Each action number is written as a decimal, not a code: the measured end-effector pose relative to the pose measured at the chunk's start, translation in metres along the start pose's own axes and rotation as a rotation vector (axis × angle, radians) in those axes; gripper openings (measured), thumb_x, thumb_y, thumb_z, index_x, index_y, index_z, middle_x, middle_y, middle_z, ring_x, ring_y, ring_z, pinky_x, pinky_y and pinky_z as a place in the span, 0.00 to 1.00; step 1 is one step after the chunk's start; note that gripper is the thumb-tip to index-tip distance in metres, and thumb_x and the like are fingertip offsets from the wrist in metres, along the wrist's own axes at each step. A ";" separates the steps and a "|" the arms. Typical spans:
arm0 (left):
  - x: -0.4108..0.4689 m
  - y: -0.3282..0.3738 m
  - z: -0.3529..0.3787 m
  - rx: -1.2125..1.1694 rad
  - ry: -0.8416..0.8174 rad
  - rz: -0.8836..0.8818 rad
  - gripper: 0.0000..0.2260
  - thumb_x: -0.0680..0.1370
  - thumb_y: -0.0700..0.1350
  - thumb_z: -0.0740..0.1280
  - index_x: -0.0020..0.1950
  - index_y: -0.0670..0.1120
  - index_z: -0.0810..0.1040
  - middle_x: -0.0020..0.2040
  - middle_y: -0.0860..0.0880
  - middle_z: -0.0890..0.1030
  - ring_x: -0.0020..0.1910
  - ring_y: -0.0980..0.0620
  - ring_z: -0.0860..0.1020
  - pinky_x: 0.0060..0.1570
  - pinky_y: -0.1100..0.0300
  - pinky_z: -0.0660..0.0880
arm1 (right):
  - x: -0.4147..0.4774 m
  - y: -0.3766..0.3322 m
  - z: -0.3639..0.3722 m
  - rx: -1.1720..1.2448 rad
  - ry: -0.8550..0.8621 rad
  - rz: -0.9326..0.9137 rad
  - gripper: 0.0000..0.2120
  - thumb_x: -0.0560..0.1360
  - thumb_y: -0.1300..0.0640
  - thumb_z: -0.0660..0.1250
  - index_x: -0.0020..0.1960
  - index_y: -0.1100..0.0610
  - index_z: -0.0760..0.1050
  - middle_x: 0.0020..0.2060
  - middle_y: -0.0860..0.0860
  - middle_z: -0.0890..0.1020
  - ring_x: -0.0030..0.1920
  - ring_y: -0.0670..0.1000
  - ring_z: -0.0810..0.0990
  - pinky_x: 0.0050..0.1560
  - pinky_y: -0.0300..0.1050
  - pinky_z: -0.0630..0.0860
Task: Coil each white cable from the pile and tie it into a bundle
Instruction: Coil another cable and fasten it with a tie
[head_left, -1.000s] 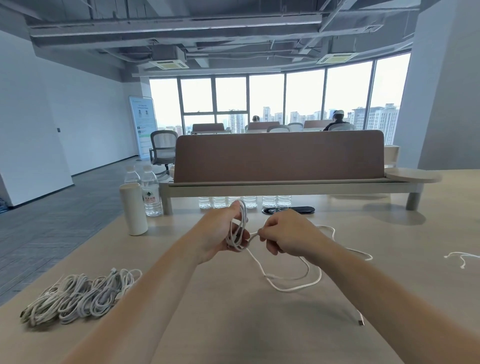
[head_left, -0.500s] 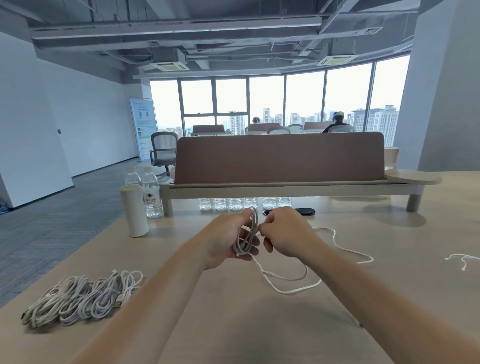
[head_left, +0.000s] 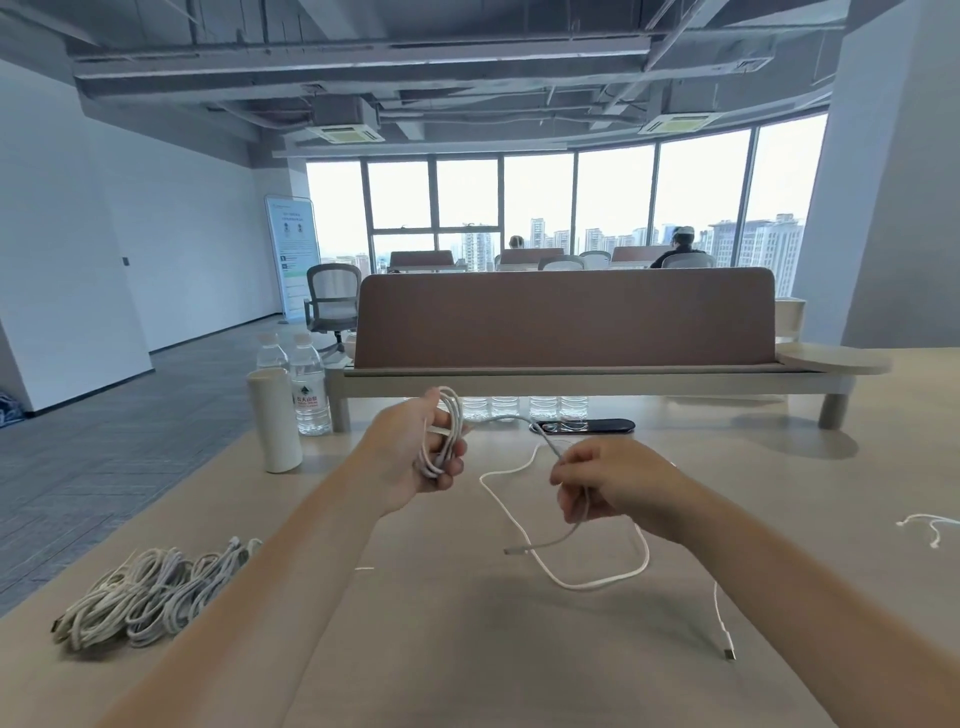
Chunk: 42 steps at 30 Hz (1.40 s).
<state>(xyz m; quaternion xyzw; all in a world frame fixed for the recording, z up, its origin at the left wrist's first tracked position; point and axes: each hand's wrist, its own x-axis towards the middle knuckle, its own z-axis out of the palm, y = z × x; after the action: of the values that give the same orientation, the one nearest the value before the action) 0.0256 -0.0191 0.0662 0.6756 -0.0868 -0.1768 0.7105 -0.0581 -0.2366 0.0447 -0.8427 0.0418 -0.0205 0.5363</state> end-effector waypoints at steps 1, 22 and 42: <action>0.001 -0.001 0.000 0.028 -0.012 -0.005 0.21 0.85 0.56 0.55 0.51 0.40 0.76 0.37 0.42 0.77 0.29 0.47 0.74 0.31 0.61 0.69 | 0.002 0.002 -0.002 0.083 0.022 0.017 0.05 0.80 0.62 0.65 0.47 0.61 0.77 0.33 0.56 0.82 0.30 0.51 0.77 0.42 0.47 0.80; 0.005 -0.023 0.029 0.031 -0.010 -0.081 0.24 0.85 0.58 0.55 0.49 0.38 0.76 0.34 0.40 0.78 0.31 0.45 0.76 0.33 0.58 0.71 | 0.001 -0.028 0.049 -0.316 0.122 -0.274 0.10 0.82 0.60 0.56 0.52 0.51 0.76 0.29 0.48 0.79 0.27 0.41 0.73 0.31 0.39 0.70; 0.000 -0.027 0.034 0.039 -0.039 -0.086 0.21 0.85 0.59 0.54 0.47 0.42 0.72 0.35 0.39 0.79 0.31 0.44 0.77 0.33 0.58 0.71 | 0.008 -0.021 0.045 -0.341 0.310 -0.219 0.06 0.78 0.57 0.60 0.43 0.51 0.72 0.35 0.49 0.83 0.36 0.48 0.79 0.38 0.46 0.73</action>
<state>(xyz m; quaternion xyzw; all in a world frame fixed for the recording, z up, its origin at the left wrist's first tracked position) 0.0094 -0.0517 0.0420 0.6889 -0.0749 -0.2186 0.6870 -0.0454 -0.1874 0.0448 -0.9073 0.0347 -0.2002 0.3682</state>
